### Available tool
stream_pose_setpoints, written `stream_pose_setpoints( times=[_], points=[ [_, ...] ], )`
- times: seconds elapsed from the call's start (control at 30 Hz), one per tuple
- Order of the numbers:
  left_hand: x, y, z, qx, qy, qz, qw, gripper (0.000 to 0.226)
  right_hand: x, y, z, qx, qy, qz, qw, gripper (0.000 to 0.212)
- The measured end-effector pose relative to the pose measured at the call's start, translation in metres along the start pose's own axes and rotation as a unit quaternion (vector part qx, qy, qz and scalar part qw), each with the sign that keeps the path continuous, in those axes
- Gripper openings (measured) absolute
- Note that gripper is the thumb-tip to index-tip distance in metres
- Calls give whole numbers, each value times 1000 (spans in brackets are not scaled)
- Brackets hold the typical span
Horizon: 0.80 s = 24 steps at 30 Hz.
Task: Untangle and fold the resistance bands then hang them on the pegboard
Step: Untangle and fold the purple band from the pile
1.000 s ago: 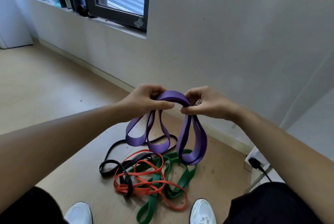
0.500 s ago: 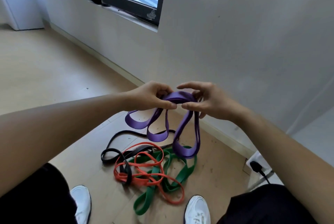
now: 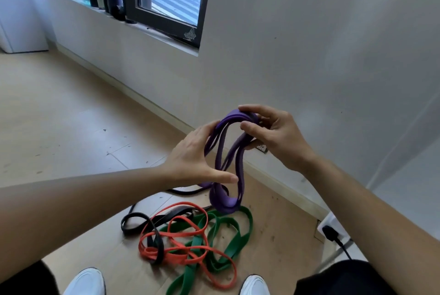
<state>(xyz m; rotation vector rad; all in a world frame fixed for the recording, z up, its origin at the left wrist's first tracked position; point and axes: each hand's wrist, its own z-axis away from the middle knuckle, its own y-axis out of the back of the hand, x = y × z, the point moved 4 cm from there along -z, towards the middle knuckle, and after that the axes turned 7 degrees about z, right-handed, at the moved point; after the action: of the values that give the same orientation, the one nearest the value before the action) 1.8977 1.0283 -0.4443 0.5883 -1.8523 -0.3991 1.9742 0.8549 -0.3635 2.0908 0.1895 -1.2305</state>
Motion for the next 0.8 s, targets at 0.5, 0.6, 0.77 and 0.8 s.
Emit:
stream_pose_setpoints(
  times=[0.5,0.6,0.77,0.8],
  points=[
    [18,18,-13,149,-123,-117,974,59,-12,27,5,91,-21,-172,981,37],
    [16,29,-14,155,-156,-143,965,52,-2,33,4,83,-39,-172,981,30],
    [15,45,-16,138,-148,-168,965,36,20,36,3,52,-82,-163,982,38],
    [14,48,-16,134,-144,-174,965,35,23,35,4,40,-88,-148,984,38]
  ],
)
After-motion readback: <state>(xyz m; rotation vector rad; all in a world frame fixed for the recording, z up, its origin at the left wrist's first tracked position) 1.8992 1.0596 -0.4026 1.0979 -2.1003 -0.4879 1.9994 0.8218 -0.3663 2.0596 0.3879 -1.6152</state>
